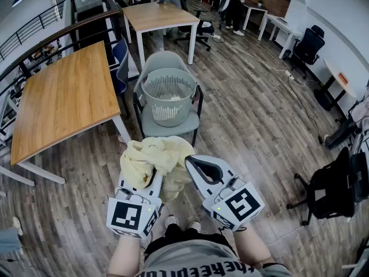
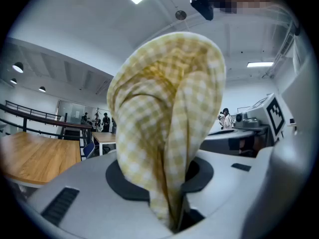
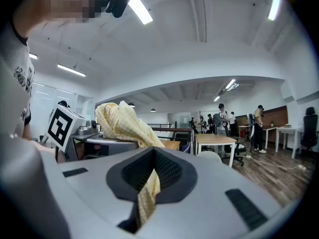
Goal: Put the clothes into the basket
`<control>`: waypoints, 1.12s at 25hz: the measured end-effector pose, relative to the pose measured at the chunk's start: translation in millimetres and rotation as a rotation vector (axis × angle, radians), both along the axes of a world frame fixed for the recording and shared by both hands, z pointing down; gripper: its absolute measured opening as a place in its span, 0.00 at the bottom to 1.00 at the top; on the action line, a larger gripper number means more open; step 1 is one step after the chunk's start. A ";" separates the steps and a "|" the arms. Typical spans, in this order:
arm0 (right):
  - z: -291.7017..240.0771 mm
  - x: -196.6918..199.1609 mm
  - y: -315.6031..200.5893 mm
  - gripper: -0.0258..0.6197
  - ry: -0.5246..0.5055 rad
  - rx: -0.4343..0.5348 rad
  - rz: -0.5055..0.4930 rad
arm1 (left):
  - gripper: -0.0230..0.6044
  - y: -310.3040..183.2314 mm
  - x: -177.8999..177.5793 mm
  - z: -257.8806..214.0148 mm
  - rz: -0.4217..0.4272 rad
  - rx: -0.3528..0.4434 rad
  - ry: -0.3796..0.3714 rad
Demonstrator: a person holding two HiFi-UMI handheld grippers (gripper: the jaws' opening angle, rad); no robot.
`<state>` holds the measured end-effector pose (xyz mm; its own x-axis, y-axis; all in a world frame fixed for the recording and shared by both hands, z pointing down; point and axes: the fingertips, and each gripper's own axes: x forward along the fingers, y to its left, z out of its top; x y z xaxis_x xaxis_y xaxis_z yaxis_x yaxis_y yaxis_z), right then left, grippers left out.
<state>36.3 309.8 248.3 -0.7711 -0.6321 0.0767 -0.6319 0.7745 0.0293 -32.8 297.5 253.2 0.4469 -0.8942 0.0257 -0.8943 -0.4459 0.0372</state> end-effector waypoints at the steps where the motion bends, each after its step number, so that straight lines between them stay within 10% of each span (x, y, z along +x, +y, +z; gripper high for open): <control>1: 0.0 0.6 0.0 0.05 -0.003 -0.001 -0.001 | 0.22 0.1 0.4 0.6 -0.001 0.000 0.002; 28: -1.5 -4.9 -4.6 0.05 -0.046 -0.021 0.027 | 0.22 -4.3 -4.9 0.8 0.033 -0.002 0.004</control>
<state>31.4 305.2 246.9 -0.7569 -0.6512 0.0549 -0.6528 0.7573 -0.0164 -37.7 293.3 254.0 0.4761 -0.8790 0.0259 -0.8790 -0.4749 0.0418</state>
